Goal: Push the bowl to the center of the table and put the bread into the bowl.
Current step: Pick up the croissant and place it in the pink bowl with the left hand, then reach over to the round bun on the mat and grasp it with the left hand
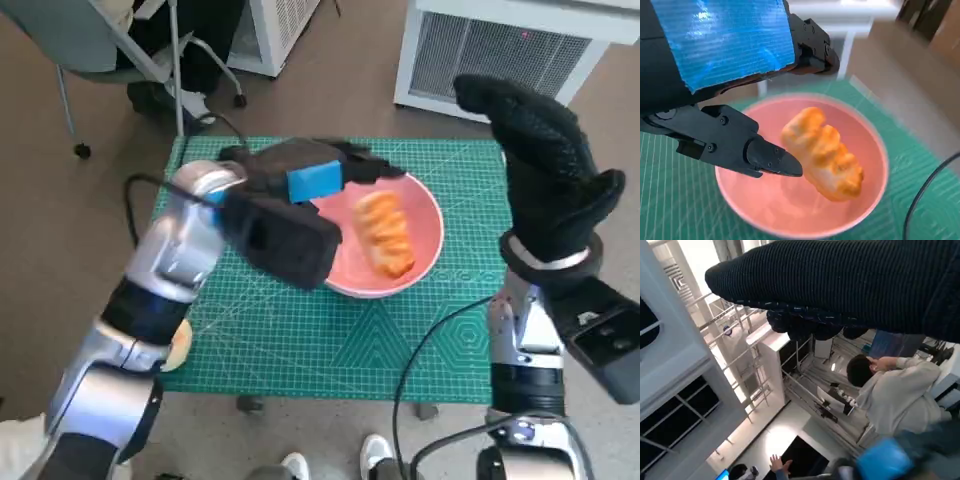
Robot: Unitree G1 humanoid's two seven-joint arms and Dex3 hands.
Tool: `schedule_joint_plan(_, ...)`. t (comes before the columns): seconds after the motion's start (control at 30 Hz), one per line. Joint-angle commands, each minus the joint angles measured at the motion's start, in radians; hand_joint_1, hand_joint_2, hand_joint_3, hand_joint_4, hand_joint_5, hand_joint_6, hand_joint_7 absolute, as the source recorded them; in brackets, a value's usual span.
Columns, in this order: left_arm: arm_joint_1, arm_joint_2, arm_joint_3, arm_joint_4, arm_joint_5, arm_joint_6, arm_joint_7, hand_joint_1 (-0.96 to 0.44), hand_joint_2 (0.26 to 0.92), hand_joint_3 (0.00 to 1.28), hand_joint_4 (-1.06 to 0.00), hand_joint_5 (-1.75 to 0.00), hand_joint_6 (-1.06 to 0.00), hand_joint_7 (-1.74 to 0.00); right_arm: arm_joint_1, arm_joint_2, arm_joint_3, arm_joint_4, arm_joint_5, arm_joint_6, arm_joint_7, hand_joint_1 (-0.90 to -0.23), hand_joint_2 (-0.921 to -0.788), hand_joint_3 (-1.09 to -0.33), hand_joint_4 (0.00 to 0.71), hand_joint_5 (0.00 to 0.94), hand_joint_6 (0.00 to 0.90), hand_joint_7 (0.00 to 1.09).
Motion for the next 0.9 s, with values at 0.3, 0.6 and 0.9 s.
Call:
schedule_joint_plan(0.3,0.399,0.298,0.345,-0.347,-0.232,-0.133,-0.02,-0.26,0.846,0.0,-0.13,-0.02,-0.3,-0.04,0.045,0.011,0.02,-0.048,-0.022,0.017,-0.028,-0.593,-0.921,-0.792,0.222,0.038,-0.001,0.68)
schedule_joint_plan(0.6,0.73,0.451,0.603,-0.49,-0.309,-0.122,-0.063,-0.24,0.844,0.0,-0.19,-0.03,-0.35,-0.05,0.047,0.011,0.027,-0.054,-0.017,0.015,-0.031,-0.579,-0.921,-0.795,0.219,0.044,-0.001,0.68)
schedule_joint_plan(0.9,1.001,0.496,0.765,-0.601,-0.275,-0.082,-0.096,-0.24,0.84,0.0,-0.21,-0.01,-0.35,-0.04,0.033,0.011,0.032,-0.032,-0.009,0.012,-0.022,-0.561,-0.921,-0.8,0.216,0.055,-0.001,0.68)
